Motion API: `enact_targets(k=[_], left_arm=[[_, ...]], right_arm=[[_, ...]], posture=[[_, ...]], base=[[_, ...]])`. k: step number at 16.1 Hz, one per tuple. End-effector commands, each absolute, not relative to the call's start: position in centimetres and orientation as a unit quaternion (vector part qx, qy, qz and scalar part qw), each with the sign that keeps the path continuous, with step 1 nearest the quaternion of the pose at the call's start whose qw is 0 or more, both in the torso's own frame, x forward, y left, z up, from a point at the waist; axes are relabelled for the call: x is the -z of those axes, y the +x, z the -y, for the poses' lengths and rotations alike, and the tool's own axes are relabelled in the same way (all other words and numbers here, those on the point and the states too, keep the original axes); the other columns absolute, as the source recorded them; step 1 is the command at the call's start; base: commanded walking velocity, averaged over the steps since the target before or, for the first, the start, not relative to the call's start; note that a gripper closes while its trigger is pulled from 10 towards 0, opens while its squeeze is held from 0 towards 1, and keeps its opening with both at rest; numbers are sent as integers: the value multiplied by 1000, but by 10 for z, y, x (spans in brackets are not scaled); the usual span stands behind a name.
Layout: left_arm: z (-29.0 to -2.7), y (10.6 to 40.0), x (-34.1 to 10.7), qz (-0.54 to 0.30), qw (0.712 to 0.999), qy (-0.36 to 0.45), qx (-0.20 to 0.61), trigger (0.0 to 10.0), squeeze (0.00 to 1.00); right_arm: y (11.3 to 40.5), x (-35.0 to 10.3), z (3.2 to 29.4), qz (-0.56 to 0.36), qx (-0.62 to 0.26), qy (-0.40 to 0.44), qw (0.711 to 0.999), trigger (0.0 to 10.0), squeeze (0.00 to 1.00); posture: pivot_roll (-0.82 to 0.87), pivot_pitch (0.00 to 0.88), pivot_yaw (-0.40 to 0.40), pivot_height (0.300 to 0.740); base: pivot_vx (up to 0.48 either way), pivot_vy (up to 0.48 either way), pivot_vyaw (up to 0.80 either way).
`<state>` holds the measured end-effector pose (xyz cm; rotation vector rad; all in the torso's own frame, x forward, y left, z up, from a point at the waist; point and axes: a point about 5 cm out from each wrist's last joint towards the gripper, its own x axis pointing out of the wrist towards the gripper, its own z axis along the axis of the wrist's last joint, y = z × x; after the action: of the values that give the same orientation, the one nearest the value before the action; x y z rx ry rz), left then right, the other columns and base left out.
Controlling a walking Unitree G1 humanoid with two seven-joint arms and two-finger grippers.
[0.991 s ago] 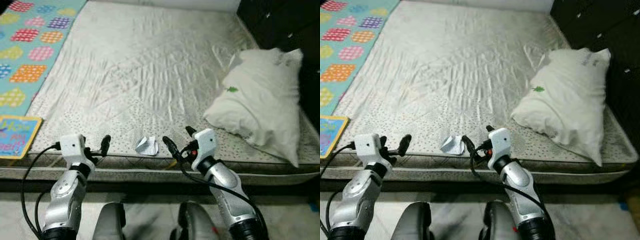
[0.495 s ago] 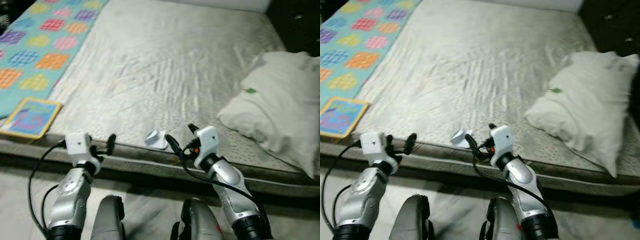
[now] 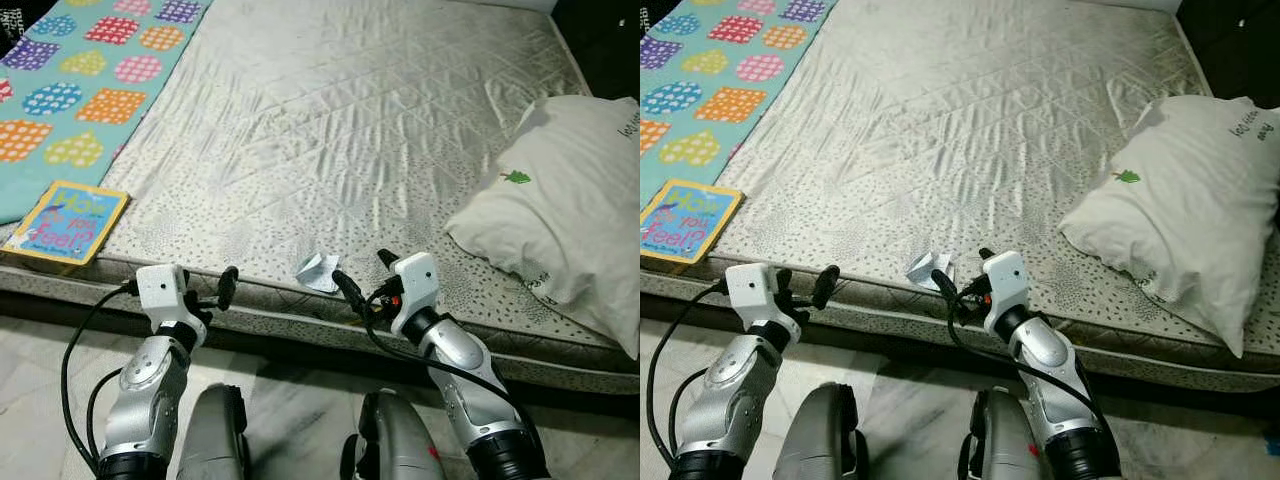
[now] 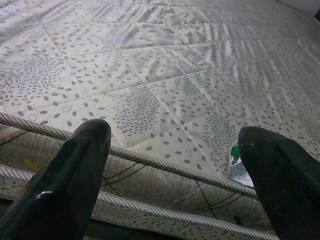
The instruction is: Clean up the room
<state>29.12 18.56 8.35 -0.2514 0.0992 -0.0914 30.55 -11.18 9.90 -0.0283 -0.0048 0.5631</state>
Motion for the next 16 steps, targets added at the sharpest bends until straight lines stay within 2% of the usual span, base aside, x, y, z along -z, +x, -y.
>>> enact_targets(k=[1, 6, 11, 16], left_arm=[[-187, 287, -80, -60, 989, -128, 41, 10000, 0], [-187, 287, -79, -63, 989, -129, 42, 10000, 0], [-186, 287, -81, -55, 988, -133, 48, 10000, 0], [-186, 287, -81, -54, 988, -134, 48, 10000, 0]], right_arm=[[301, -95, 113, -8, -282, -13, 959, 10000, 0], [301, -94, 113, -10, -284, -9, 959, 10000, 0], [301, -94, 113, -13, -288, -9, 958, 10000, 0], [301, -94, 112, -15, -290, -10, 957, 10000, 0]], posture=[[21, 250, -67, 586], [24, 244, -66, 531], [23, 239, -67, 531], [23, 237, -68, 531]], base=[[0, 0, 0], [0, 0, 0], [0, 0, 0], [270, 0, 0]])
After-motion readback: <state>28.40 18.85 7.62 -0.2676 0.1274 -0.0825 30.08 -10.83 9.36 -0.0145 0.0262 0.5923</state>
